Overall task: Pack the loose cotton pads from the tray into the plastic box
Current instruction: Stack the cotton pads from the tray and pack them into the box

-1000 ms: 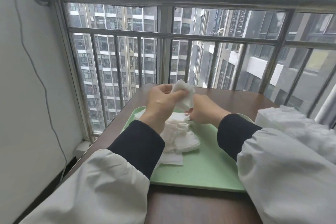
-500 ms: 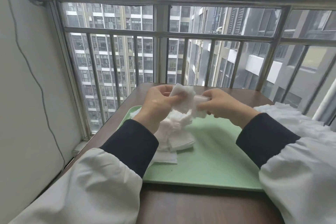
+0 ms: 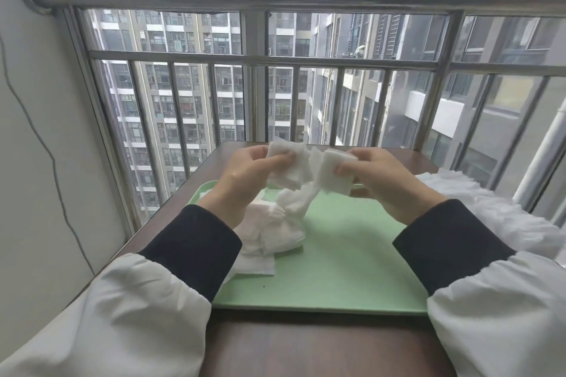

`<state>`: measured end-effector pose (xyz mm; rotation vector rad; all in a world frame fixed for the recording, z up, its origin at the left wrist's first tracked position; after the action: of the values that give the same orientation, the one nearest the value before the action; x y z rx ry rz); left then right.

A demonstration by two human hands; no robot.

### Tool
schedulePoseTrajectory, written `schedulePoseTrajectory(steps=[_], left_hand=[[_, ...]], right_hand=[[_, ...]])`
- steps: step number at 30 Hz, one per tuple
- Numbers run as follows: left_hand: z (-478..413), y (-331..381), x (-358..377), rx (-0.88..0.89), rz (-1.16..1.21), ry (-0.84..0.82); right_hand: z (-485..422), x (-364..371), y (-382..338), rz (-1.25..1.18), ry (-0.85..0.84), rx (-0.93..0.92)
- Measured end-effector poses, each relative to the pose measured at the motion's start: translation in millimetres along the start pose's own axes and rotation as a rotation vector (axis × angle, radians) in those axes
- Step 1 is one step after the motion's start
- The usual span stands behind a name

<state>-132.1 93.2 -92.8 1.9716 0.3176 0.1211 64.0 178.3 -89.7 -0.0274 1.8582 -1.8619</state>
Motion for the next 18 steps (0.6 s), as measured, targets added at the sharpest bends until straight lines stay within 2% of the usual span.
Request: schedulePoseTrajectory(steps=[3, 8, 12, 18], left_hand=[[0, 2, 3, 0.009, 0.07, -0.035], [3, 9, 11, 0.067, 0.209, -0.182], [3, 7, 14, 0.088, 0.225, -0.176], [-2, 1, 5, 0.074, 0.228, -0.076]], right_hand=[[2, 0, -3, -0.233, -0.077, 0.034], [5, 9, -2, -0.397, -0.182, 0.084], [7, 14, -6, -0.362, -0.23, 0.045], [6, 11, -3, -0.314, -0.176, 0.03]])
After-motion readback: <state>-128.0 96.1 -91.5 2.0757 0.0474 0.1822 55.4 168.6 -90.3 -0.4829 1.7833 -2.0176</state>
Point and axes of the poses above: each hand's wrist, its own z-axis away from the middle knuckle, its own x-axis out of the palm, y = z × x, the point moved 5 cm from there along -z, towards the middle knuckle, and after that the axes turned 13 degrees about x, right-handed, at the moved point
